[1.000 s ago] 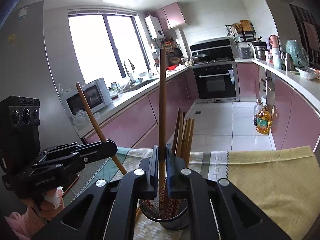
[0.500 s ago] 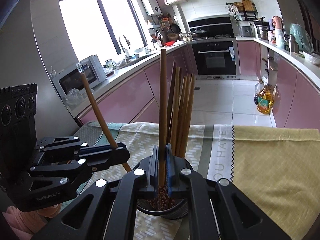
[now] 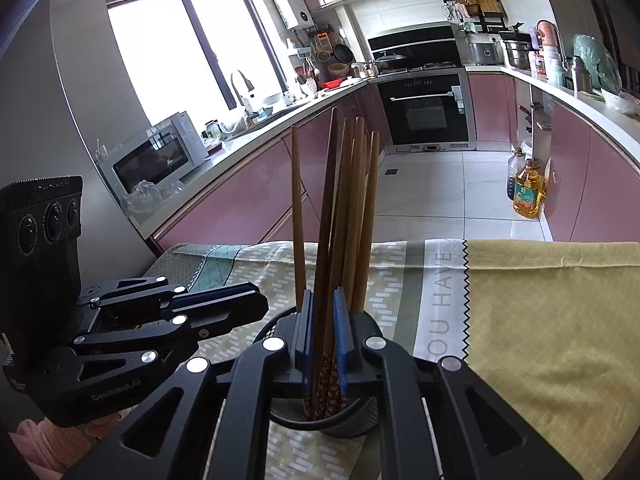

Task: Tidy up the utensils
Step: 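Lift the chopstick upright and lower it into the mesh cup, then open the right gripper and return it to the remaining chopsticks, then close the right gripper on one of the two remaining chopsticks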

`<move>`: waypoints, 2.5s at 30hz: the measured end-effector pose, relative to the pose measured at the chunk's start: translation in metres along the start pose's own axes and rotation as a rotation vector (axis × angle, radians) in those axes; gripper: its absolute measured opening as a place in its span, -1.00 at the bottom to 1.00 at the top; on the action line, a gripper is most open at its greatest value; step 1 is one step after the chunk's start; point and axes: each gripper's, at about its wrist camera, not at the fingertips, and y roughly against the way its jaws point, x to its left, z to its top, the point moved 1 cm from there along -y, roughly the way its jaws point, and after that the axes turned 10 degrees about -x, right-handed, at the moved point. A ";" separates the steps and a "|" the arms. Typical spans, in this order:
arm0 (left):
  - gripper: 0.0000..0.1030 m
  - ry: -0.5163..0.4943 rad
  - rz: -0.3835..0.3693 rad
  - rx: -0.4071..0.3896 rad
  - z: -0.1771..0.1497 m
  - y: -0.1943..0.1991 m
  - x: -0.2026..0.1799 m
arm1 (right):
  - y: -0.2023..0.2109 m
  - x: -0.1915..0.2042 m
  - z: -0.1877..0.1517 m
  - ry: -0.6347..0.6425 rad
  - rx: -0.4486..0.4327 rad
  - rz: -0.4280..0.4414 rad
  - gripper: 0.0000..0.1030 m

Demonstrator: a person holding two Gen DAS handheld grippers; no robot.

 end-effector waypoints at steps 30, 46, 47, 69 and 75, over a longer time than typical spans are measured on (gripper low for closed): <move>0.01 0.115 0.140 0.079 -0.144 0.074 0.053 | 0.001 0.072 -0.115 0.107 0.233 0.126 -0.14; 0.05 0.161 0.125 0.110 -0.164 0.073 0.051 | -0.023 0.093 -0.139 0.205 0.272 -0.019 -0.15; 0.05 0.161 0.123 0.111 -0.164 0.073 0.051 | -0.024 0.094 -0.139 0.212 0.271 -0.027 -0.15; 0.05 0.038 0.074 0.179 -0.168 0.047 0.014 | -0.027 0.068 -0.129 0.108 0.321 0.021 -0.44; -0.02 0.007 0.115 0.196 -0.166 0.039 0.009 | -0.035 0.071 -0.125 0.126 0.323 0.019 -0.44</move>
